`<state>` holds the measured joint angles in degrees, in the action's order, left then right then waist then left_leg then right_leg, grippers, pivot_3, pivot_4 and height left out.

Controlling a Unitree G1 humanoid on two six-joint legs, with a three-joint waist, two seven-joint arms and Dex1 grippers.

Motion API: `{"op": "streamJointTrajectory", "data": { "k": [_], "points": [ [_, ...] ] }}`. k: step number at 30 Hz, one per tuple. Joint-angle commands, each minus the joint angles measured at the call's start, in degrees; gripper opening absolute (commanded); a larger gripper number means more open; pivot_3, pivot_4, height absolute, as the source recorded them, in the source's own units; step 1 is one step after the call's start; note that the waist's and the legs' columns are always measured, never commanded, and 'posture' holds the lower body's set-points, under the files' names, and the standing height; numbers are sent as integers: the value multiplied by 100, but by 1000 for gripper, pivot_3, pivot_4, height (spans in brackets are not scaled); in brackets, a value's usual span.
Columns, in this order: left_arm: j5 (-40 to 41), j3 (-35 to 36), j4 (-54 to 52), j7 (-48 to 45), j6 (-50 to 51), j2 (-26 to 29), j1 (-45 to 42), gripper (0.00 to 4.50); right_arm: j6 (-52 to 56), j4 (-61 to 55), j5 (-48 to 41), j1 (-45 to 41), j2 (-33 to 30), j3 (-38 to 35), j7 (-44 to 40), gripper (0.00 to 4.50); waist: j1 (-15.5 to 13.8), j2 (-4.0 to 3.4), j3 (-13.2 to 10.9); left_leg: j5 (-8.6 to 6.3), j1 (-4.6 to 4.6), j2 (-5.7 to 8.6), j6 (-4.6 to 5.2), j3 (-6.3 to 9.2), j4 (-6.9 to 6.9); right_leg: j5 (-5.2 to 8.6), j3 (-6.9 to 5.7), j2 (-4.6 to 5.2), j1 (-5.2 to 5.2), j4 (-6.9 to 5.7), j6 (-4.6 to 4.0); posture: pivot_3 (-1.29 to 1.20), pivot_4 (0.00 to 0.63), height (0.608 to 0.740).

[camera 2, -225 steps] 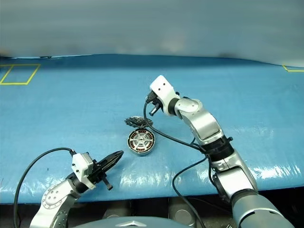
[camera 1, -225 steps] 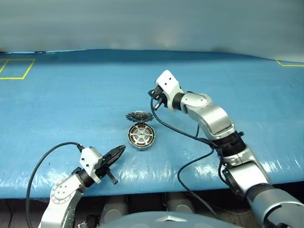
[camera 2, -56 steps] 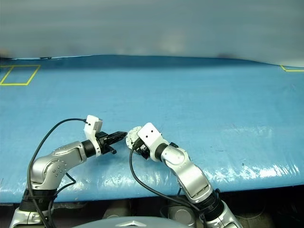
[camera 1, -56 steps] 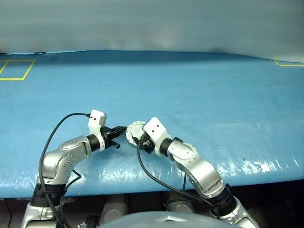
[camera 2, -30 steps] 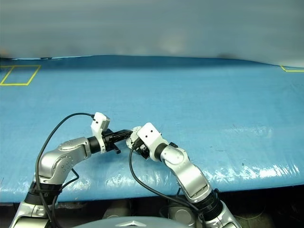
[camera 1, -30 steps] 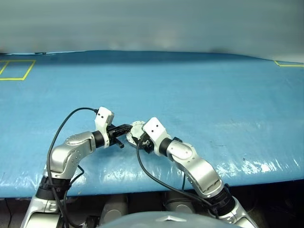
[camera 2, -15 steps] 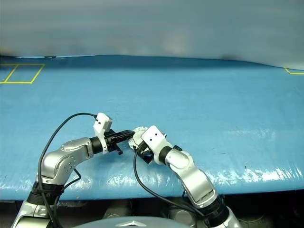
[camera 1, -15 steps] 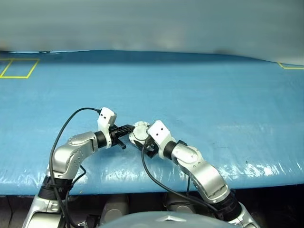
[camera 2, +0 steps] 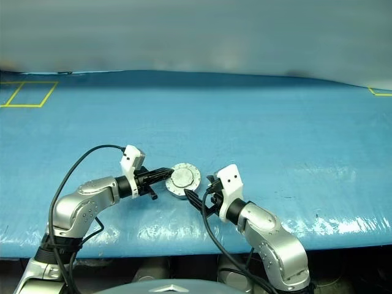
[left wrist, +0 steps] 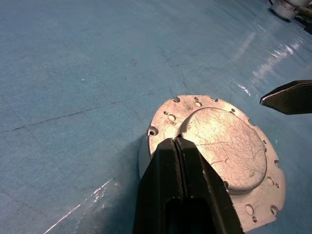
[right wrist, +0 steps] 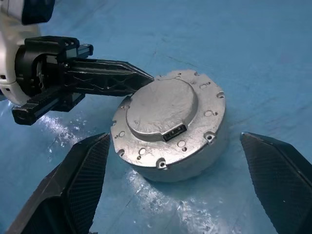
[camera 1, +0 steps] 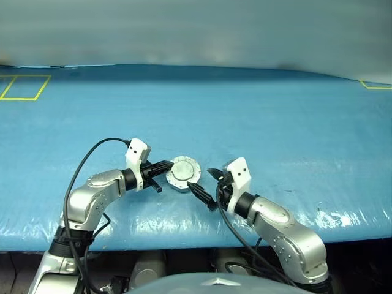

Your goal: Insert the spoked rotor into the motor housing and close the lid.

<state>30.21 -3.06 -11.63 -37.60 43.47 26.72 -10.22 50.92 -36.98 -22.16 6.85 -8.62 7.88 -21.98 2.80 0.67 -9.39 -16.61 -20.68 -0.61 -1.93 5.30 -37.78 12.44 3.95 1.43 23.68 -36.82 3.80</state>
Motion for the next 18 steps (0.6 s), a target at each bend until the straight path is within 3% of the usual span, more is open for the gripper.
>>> {"op": "streamJointTrajectory", "data": {
  "k": [1, 10, 18],
  "points": [
    [-14, -77, -67, -77, 45, 18, 41, 0, 410, 183, -611, 42, 534, -502, 367, 4476, -5, 0, 0, 0, -1, 0, 0, -1, 1, 0, 1, 0, 1, 0, -1, 0, 150, 740],
    [-52, -63, -105, 3, 44, -4, 93, 0, 773, 727, -1444, -207, 1637, -964, 930, 4476, 0, -6, -4, 0, -1, -1, 0, -3, 7, 12, 1, 1, 6, -1, -21, 0, 150, 740],
    [-62, -45, -131, 38, 47, -20, 110, 0, 950, 1139, -2545, -317, 1948, -1119, 1493, 4476, 7, -7, -5, 0, 0, -2, 0, -1, 17, 12, 0, 0, 7, -1, -21, 0, 150, 740]
  ]
}}
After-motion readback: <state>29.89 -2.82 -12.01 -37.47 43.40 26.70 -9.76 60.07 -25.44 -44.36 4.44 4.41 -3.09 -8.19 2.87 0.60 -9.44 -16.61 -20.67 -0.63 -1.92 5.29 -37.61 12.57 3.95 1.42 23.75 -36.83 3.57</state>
